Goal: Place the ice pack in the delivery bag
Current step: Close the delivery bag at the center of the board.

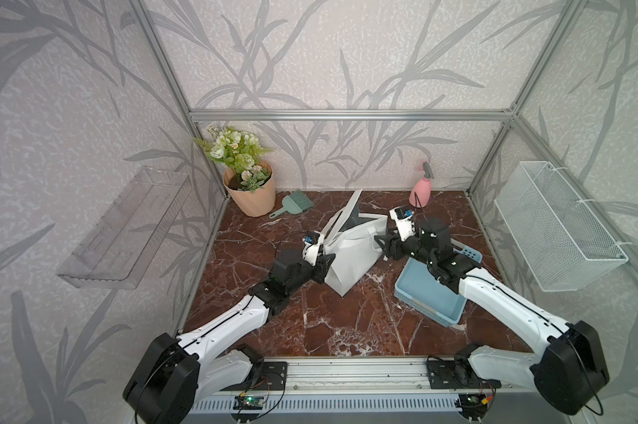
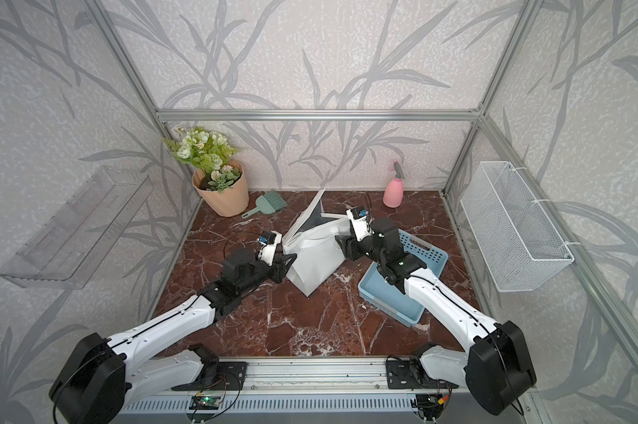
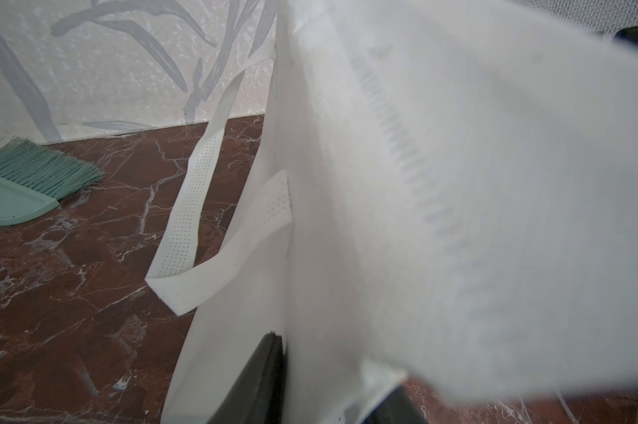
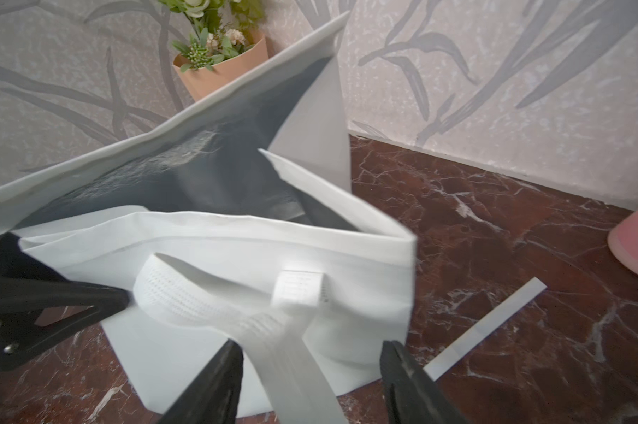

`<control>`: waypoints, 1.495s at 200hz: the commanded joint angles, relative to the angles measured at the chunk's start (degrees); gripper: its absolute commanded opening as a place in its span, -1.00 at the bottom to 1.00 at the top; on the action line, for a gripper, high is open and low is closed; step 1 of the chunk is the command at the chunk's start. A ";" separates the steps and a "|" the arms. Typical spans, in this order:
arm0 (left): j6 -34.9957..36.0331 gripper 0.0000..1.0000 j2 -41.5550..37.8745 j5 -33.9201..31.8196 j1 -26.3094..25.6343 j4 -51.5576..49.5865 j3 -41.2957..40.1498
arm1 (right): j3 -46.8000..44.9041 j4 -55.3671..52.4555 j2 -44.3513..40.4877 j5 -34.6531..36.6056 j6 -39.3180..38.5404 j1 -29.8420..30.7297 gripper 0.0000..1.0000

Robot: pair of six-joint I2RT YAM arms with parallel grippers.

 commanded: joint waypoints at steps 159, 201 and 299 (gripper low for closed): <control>4.73 -1.00 0.58 1.87 0.19 -6.73 5.18 | 7.97 18.48 19.81 -29.50 1.05 -8.13 -0.36; 7.69 -1.00 2.26 8.98 4.04 -10.00 7.85 | 3.25 15.82 13.20 -27.81 0.94 -6.10 -1.00; 19.36 -1.00 11.33 27.52 17.55 -24.57 20.10 | -5.95 2.87 -6.26 -19.72 3.27 6.95 -1.00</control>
